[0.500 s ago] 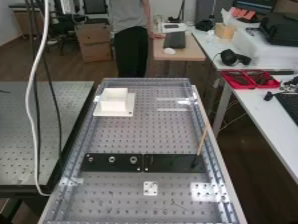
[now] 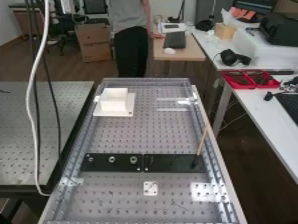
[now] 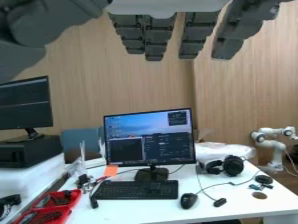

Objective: Grab the pcb board and place it in the clear container

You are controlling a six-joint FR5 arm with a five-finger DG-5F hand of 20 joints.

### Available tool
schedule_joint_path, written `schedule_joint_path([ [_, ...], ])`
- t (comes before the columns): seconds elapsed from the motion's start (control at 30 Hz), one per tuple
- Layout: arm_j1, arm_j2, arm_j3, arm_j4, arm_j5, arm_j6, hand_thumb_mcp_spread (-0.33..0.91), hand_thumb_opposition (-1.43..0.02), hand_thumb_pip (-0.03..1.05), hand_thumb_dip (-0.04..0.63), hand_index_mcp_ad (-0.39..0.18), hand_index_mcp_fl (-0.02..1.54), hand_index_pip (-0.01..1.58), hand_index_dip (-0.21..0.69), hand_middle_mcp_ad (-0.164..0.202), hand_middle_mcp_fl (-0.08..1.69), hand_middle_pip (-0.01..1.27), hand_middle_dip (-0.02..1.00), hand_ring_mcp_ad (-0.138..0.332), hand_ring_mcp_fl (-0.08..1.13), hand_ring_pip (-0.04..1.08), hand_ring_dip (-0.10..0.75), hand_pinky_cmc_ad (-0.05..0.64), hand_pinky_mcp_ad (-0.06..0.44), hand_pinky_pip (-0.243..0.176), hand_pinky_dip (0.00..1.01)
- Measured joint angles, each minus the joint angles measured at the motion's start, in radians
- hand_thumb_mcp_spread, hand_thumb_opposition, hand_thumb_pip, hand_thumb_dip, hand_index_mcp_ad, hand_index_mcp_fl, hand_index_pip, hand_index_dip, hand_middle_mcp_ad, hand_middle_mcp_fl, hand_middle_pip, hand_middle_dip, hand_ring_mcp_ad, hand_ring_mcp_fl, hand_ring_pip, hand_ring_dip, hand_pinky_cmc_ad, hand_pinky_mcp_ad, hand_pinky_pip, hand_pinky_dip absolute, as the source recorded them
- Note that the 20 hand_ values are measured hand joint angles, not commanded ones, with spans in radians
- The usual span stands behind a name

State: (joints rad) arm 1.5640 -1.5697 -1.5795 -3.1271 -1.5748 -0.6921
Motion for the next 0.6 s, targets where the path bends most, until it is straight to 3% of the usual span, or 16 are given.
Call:
schedule_joint_path([
  [0.17,-0.001,0.004,-0.008,0.007,0.001,0.004,0.20,-0.55,0.14,0.009,0.000,0.01,0.07,0.079,0.000,0.01,0.12,0.02,0.141,0.00,0.09,-0.012,0.168,0.199,-0.070,0.28],
  [0.6,-0.001,0.004,-0.032,0.027,0.005,0.013,0.20,-0.59,0.14,0.009,0.021,0.02,0.09,0.087,0.026,0.01,0.14,0.03,0.159,0.02,0.09,-0.017,0.194,0.201,-0.073,0.29],
])
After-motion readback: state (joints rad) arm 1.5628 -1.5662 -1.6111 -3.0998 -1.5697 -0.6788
